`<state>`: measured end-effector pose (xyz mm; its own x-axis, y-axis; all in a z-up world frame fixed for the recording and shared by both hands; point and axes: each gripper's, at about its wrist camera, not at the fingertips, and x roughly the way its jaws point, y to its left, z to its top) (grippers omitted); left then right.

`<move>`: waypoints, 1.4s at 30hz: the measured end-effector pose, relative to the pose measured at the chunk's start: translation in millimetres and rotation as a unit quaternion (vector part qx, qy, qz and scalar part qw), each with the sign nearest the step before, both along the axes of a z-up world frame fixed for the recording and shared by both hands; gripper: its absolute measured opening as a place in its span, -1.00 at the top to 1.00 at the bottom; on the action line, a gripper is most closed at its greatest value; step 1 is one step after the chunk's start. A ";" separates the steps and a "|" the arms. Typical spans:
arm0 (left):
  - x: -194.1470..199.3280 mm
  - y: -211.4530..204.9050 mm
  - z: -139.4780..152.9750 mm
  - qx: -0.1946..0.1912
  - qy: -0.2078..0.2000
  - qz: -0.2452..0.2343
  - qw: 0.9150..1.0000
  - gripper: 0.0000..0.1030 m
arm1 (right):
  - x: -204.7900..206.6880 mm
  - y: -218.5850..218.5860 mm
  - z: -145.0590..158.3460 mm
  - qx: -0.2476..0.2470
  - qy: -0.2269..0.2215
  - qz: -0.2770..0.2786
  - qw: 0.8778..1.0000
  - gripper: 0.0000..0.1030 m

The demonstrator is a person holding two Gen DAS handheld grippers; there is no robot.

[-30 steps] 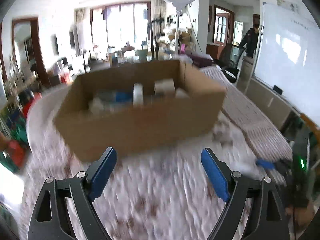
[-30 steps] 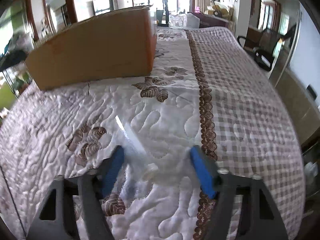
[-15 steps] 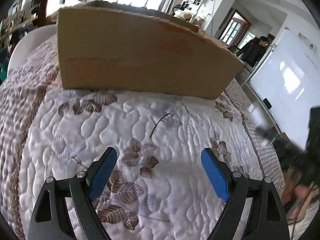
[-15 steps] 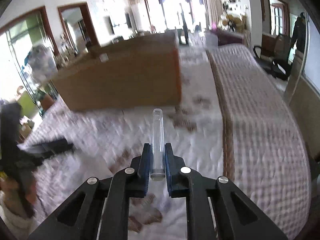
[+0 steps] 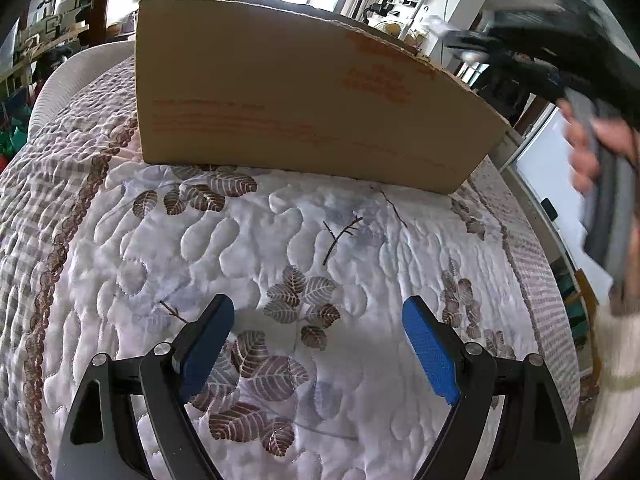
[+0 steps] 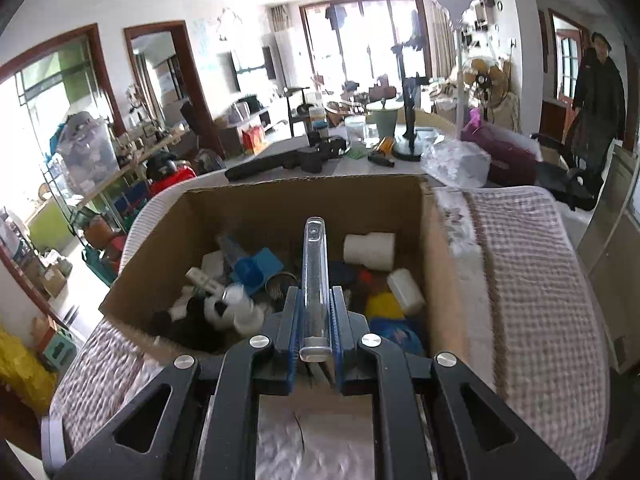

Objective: Organize objects

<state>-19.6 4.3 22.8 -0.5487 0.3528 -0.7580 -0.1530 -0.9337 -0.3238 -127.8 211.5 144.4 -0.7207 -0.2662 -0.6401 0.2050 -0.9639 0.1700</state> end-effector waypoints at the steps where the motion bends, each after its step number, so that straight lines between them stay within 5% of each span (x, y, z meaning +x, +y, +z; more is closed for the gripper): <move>1: -0.2 -0.9 -0.2 0.000 0.000 0.000 1.000 -0.68 | -12.3 -5.1 -4.4 0.004 -0.010 -0.002 1.000 -1.00; 8: -3.5 -10.0 -0.3 -0.008 -0.003 0.021 1.000 -0.68 | -56.2 -20.6 -25.0 0.031 -0.051 -0.018 0.998 -1.00; 19: -4.8 -14.7 -0.9 -0.010 0.001 0.027 1.000 -0.68 | -61.5 -14.5 -37.8 0.047 -0.072 -0.028 0.996 -1.00; 35: -1.3 -8.6 -1.3 -0.090 0.024 0.051 0.994 -0.68 | 101.7 -0.5 -22.8 0.089 0.044 -0.047 0.994 -1.00; 42: 2.9 4.2 -4.4 -0.133 0.041 0.046 0.989 -0.68 | 139.3 12.2 -44.3 0.087 0.029 -0.062 0.994 -1.00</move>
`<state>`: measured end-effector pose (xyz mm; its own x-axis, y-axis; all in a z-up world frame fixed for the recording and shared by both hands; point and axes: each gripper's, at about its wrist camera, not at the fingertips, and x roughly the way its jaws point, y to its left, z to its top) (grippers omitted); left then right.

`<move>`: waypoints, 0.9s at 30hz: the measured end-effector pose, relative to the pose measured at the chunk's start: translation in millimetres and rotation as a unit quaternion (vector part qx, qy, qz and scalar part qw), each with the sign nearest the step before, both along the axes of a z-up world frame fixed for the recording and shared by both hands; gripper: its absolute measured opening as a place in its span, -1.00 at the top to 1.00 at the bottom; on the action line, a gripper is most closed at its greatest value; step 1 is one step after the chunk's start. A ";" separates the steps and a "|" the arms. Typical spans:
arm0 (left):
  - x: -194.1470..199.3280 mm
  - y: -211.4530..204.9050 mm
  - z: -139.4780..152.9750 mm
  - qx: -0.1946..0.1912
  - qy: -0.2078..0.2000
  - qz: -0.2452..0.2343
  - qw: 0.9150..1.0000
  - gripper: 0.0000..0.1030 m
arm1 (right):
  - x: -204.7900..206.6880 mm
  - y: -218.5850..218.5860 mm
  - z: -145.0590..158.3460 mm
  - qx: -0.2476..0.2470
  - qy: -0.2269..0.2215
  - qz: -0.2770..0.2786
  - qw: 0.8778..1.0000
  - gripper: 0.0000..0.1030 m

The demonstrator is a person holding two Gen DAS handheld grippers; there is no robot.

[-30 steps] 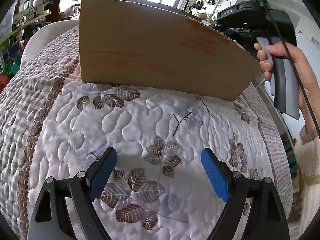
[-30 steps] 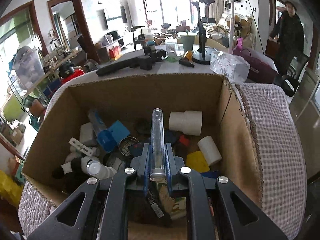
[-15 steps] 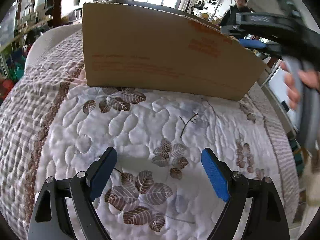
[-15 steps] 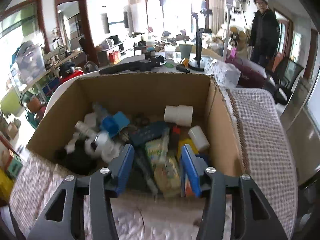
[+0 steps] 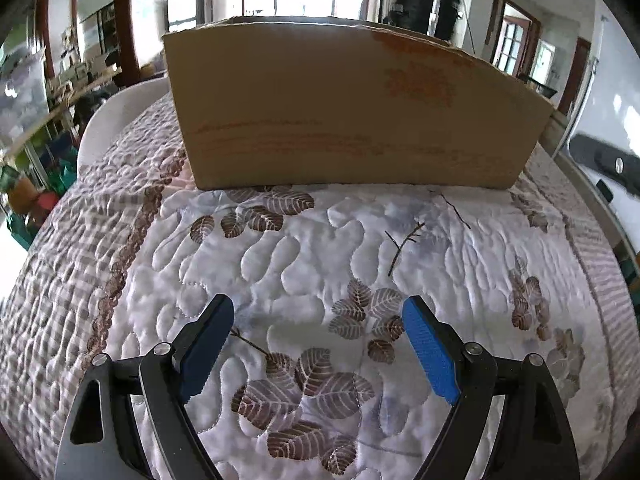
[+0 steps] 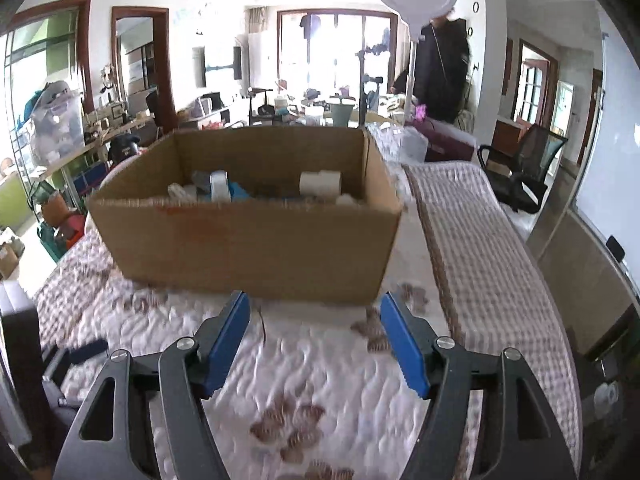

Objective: Organize objects

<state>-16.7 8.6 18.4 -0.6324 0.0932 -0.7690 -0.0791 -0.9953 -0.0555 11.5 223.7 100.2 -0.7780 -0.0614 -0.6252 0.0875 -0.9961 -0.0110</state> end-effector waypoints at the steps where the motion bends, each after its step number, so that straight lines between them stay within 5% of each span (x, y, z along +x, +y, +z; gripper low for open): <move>1: 0.4 0.6 0.2 -0.002 0.001 -0.003 1.000 -0.68 | 3.0 0.8 -4.9 -0.002 -0.004 -0.001 1.000 -1.00; 12: -1.7 -1.5 -0.8 -0.002 -0.009 0.006 1.000 -0.70 | 11.5 0.2 -48.2 -0.010 -0.046 -0.006 0.999 -1.00; 19: -6.7 8.1 -7.6 -0.011 -0.031 -0.002 0.999 -0.99 | -3.0 -7.9 -88.2 -0.018 -0.103 -0.016 0.994 -1.00; 27: 5.8 9.6 -6.8 -0.018 -0.033 0.031 0.999 -1.00 | 6.1 3.4 -100.0 -0.008 -0.133 -0.079 0.988 -0.91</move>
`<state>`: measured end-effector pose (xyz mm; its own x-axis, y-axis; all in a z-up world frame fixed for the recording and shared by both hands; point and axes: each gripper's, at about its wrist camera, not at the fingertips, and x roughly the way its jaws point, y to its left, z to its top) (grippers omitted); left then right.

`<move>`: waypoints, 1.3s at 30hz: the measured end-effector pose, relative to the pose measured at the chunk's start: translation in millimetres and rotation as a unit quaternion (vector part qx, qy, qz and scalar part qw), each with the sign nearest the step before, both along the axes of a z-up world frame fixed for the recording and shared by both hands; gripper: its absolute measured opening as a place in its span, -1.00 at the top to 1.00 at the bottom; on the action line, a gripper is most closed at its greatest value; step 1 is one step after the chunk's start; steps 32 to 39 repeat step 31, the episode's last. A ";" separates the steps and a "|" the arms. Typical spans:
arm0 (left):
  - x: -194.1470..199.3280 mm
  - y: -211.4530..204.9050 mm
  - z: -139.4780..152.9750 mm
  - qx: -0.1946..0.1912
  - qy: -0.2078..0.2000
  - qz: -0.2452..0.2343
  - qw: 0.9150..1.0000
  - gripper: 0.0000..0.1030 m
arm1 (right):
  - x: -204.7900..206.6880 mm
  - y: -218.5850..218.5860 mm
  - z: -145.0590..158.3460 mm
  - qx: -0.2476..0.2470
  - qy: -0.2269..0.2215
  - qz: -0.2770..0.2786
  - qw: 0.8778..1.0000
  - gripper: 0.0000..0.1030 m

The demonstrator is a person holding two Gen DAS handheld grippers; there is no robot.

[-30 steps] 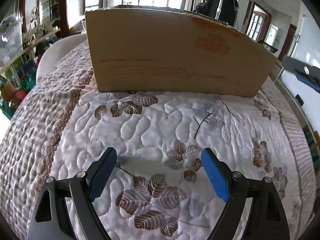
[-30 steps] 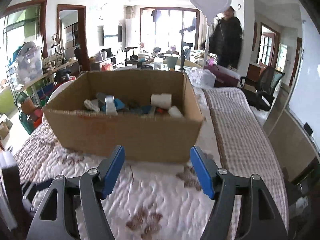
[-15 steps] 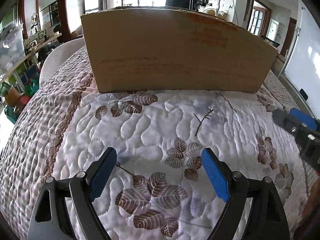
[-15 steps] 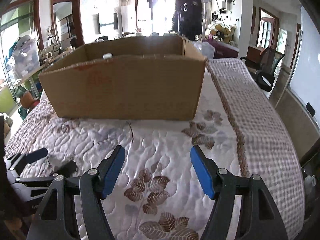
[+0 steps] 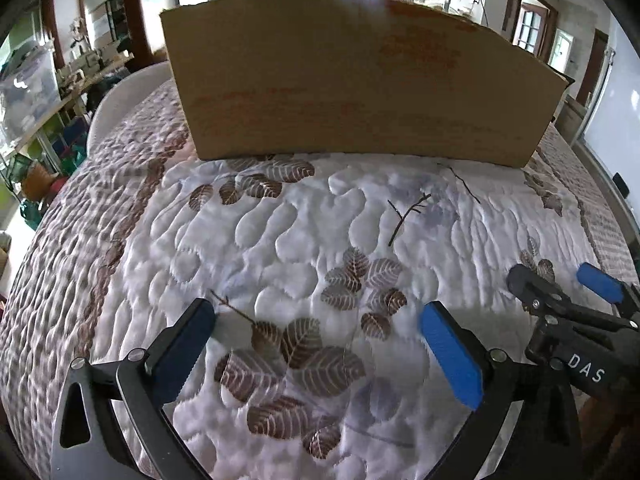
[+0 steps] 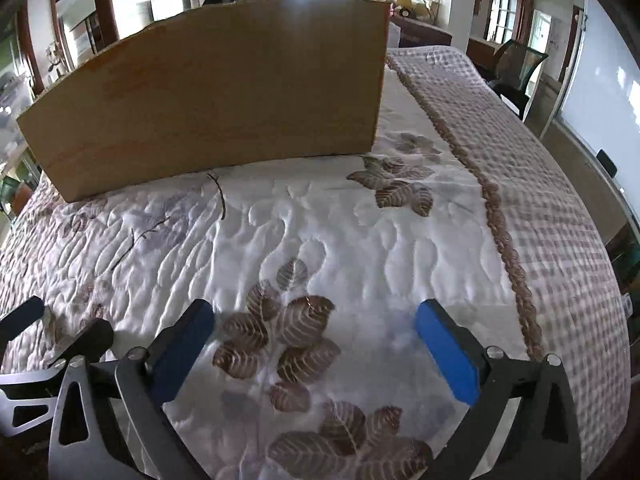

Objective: Organize objects

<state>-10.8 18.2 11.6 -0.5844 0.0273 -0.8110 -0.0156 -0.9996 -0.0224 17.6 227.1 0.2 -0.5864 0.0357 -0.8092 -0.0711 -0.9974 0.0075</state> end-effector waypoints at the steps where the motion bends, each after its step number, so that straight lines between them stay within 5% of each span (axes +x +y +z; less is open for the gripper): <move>1: 0.2 -0.2 0.4 0.002 0.000 -0.001 1.000 -1.00 | 4.5 2.1 -0.5 -0.002 -0.002 -0.004 1.000 -0.95; 39: 0.1 2.1 1.8 -0.004 -0.001 -0.001 1.000 -1.00 | 21.9 5.5 -0.6 -0.002 -0.002 0.025 1.000 -1.00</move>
